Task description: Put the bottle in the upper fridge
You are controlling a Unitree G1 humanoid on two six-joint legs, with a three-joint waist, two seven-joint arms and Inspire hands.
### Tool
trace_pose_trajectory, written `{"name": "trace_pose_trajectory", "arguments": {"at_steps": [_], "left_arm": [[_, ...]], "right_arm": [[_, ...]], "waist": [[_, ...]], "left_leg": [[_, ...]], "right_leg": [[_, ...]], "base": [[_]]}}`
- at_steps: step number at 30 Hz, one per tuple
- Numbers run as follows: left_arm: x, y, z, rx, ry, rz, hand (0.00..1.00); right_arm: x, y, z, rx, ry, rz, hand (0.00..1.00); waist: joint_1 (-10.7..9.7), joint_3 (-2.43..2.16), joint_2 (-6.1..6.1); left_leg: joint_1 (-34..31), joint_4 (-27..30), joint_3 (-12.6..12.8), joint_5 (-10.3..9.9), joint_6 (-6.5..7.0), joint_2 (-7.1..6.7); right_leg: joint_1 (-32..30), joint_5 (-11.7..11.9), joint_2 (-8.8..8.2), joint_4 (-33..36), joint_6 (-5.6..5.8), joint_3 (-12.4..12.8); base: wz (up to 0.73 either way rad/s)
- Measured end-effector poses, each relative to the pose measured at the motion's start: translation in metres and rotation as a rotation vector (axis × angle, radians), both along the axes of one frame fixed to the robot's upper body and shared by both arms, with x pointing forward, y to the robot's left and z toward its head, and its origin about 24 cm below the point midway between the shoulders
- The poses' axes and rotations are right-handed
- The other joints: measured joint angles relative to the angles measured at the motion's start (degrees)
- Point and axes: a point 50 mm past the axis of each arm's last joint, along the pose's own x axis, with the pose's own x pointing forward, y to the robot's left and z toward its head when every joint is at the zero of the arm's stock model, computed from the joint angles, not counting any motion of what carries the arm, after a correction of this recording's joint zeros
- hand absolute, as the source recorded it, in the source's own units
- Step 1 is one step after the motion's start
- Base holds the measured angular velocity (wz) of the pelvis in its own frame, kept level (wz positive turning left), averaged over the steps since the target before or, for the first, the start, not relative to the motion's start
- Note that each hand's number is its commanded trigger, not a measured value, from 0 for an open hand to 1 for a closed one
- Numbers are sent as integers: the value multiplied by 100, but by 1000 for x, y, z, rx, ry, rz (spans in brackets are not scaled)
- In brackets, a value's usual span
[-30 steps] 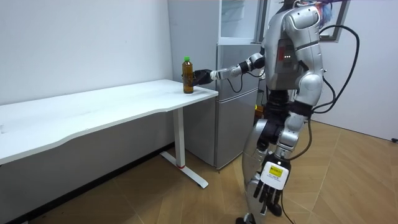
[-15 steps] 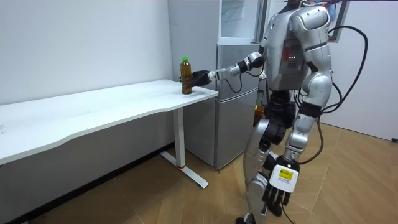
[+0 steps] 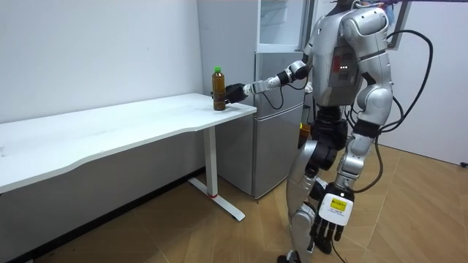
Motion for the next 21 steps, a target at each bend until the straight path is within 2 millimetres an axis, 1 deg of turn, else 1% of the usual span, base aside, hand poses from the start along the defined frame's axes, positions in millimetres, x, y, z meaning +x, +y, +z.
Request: {"name": "trace_pose_trajectory", "arguments": {"at_steps": [3, 4, 6, 8, 9, 11, 13, 15, 16, 17, 21], "left_arm": [[-1, 0, 0, 0, 3, 1, 0], [-2, 0, 0, 0, 6, 2, 0], [-3, 0, 0, 0, 6, 3, 0], [-5, 0, 0, 1, 11, 4, 0], [-6, 0, 0, 2, 11, 5, 0], [-10, 0, 0, 7, 19, 9, 0], [-12, 0, 0, 8, 23, 10, 0], [-13, 1, 0, 12, 22, 11, 0], [-13, 1, 0, 13, 22, 12, 0], [-13, 1, 0, 12, 22, 12, 0], [-14, 1, 0, 13, 25, 15, 0]], "right_arm": [[0, 0, 0, 39, 0, -10, 0], [0, -1, -1, 54, 3, -16, 0], [0, -1, -1, 69, -1, -22, 0], [0, -2, 0, 103, -10, -37, 0], [0, -3, 0, 104, -12, -40, 0], [0, -4, -1, 104, -11, -46, 0], [-1, -5, -2, 101, -9, -50, 0], [-1, -6, -3, 98, -10, -58, 0], [-1, -7, -4, 94, -9, -63, 75], [-2, -8, -4, 93, -8, -64, 100], [-3, -10, -7, 79, 6, -84, 100]], "waist": [[4, 18, 34], [7, 20, 58], [8, 18, 64], [-2, 9, 74], [2, -4, 57], [12, -32, 74], [19, -50, 95], [29, -55, 103], [60, -56, 102], [90, -56, 100], [164, -74, 74]], "left_leg": [[40, 1, 1, 0, 0, 1], [46, 0, -2, 0, 0, 0], [41, 0, -9, 1, -3, 2], [19, 4, -39, 6, -10, -2], [17, 4, -42, 8, -13, -2], [32, 5, -48, 9, -15, 1], [36, 5, -58, 12, -16, -1], [36, 3, -72, 22, -21, -2], [37, 2, -75, 26, -24, 0], [39, 1, -76, 29, -28, 1], [39, -5, -86, 41, -31, 1]], "right_leg": [[28, 0, 2, 1, 0, 3], [43, 0, 3, 2, 0, -5], [39, 0, 6, 1, 0, -9], [32, 0, 7, 2, 0, -60], [29, 0, 8, 2, 0, -62], [30, 0, 10, 2, -1, -67], [37, 0, 10, 3, -1, -76], [40, 0, 11, 4, -1, -93], [40, 0, 12, 6, -1, -94], [40, 0, 14, 8, -1, -93], [44, 0, 14, 8, -2, -112]], "base": [[0], [0], [0], [4], [5], [0], [0], [2], [0], [0], [1]]}}
